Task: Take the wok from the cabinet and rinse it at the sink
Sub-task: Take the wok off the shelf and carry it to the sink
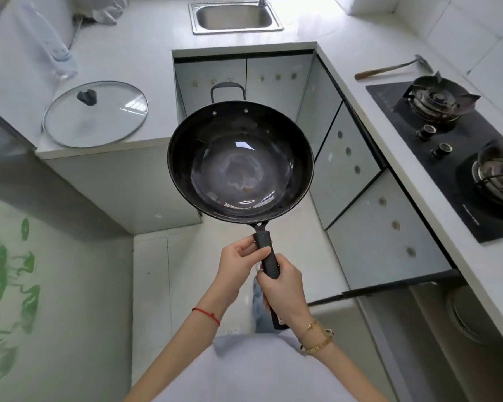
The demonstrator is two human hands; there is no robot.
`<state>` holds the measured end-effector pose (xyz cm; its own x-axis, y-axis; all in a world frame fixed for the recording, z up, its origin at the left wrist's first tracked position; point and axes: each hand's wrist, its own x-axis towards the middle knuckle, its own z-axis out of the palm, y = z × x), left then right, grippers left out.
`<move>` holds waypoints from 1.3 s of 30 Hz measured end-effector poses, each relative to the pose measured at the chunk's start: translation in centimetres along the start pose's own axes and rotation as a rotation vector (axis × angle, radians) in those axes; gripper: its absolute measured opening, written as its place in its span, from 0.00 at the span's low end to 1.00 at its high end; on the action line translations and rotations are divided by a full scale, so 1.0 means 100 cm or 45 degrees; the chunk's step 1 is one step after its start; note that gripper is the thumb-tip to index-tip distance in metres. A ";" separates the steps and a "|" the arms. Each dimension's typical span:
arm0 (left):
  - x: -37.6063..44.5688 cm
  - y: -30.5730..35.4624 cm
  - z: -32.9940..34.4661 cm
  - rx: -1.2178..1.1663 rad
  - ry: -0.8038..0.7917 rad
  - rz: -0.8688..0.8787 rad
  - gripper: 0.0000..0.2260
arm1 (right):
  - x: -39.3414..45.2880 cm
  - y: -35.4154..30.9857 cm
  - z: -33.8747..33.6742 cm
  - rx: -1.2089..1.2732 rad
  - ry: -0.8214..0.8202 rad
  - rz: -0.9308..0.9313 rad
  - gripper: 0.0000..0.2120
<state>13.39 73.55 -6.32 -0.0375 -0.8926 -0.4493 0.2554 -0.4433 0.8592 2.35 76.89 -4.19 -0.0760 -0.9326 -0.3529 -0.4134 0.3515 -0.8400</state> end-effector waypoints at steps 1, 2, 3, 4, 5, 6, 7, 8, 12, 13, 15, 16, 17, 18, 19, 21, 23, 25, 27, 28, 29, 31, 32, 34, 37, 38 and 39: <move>0.015 0.006 0.003 0.000 0.003 0.003 0.15 | 0.016 -0.004 -0.003 0.001 -0.007 -0.001 0.03; 0.031 0.012 0.006 0.007 0.006 0.010 0.15 | 0.034 -0.009 -0.006 0.011 -0.020 -0.001 0.03; 0.049 0.018 0.009 0.020 0.007 0.018 0.15 | 0.053 -0.014 -0.010 0.019 -0.032 0.001 0.03; 0.068 0.025 0.013 0.030 0.006 0.022 0.16 | 0.073 -0.019 -0.014 0.022 -0.041 -0.001 0.03; 0.088 0.033 0.017 0.034 0.011 0.022 0.16 | 0.093 -0.024 -0.018 0.025 -0.048 -0.006 0.03; 0.108 0.042 0.022 0.034 0.019 0.025 0.16 | 0.115 -0.031 -0.023 0.032 -0.054 -0.012 0.02; 0.128 0.052 0.028 0.033 0.030 0.033 0.16 | 0.137 -0.038 -0.029 0.040 -0.061 -0.017 0.02; 0.147 0.063 0.034 0.032 0.041 0.044 0.16 | 0.158 -0.047 -0.034 0.042 -0.069 -0.021 0.02; 0.212 0.105 0.056 0.018 0.062 0.080 0.15 | 0.232 -0.075 -0.057 0.036 -0.102 -0.038 0.03; 0.227 0.113 0.060 0.014 0.067 0.090 0.15 | 0.249 -0.080 -0.061 0.038 -0.107 -0.043 0.03; 0.256 0.130 0.066 0.013 0.075 0.102 0.14 | 0.281 -0.091 -0.066 0.037 -0.107 -0.059 0.04; 0.270 0.138 0.068 0.021 0.080 0.108 0.14 | 0.296 -0.097 -0.067 0.035 -0.106 -0.066 0.04; 0.284 0.146 0.070 0.030 0.089 0.112 0.14 | 0.311 -0.103 -0.069 0.039 -0.106 -0.074 0.05; 0.298 0.153 0.071 0.037 0.100 0.114 0.15 | 0.327 -0.108 -0.070 0.040 -0.106 -0.080 0.05; 0.313 0.160 0.072 0.037 0.109 0.114 0.15 | 0.343 -0.112 -0.070 0.044 -0.105 -0.085 0.05; 0.344 0.173 0.072 0.006 0.121 0.102 0.16 | 0.376 -0.122 -0.069 0.037 -0.087 -0.098 0.07; 0.376 0.185 0.071 -0.026 0.127 0.087 0.15 | 0.409 -0.130 -0.066 0.002 -0.066 -0.105 0.09; 0.412 0.197 0.067 -0.029 0.123 0.077 0.15 | 0.445 -0.140 -0.062 -0.018 -0.059 -0.103 0.09; 0.451 0.210 0.061 -0.040 0.122 0.073 0.14 | 0.483 -0.152 -0.056 -0.036 -0.046 -0.111 0.08; 0.471 0.217 0.058 -0.042 0.123 0.077 0.15 | 0.502 -0.160 -0.053 -0.048 -0.036 -0.113 0.07; 0.490 0.226 0.054 -0.035 0.125 0.084 0.15 | 0.522 -0.169 -0.050 -0.056 -0.030 -0.114 0.07; 0.528 0.247 0.046 -0.016 0.129 0.089 0.15 | 0.560 -0.189 -0.042 -0.048 -0.031 -0.096 0.06; 0.548 0.259 0.042 -0.009 0.127 0.091 0.15 | 0.579 -0.202 -0.039 -0.034 -0.028 -0.090 0.06; 0.588 0.284 0.034 0.007 0.109 0.089 0.15 | 0.617 -0.225 -0.032 -0.017 -0.015 -0.092 0.05; 0.643 0.320 0.019 0.031 0.095 0.074 0.15 | 0.669 -0.260 -0.021 0.054 -0.034 -0.050 0.04; 0.660 0.330 0.015 0.035 0.094 0.066 0.15 | 0.685 -0.271 -0.017 0.077 -0.041 -0.041 0.04; 0.676 0.340 0.011 0.036 0.094 0.058 0.14 | 0.701 -0.282 -0.014 0.095 -0.044 -0.037 0.04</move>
<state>18.52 -1.98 -7.21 0.0449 -0.9039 -0.4254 0.2277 -0.4054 0.8853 7.43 1.51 -4.70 -0.0326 -0.9396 -0.3408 -0.3460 0.3305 -0.8781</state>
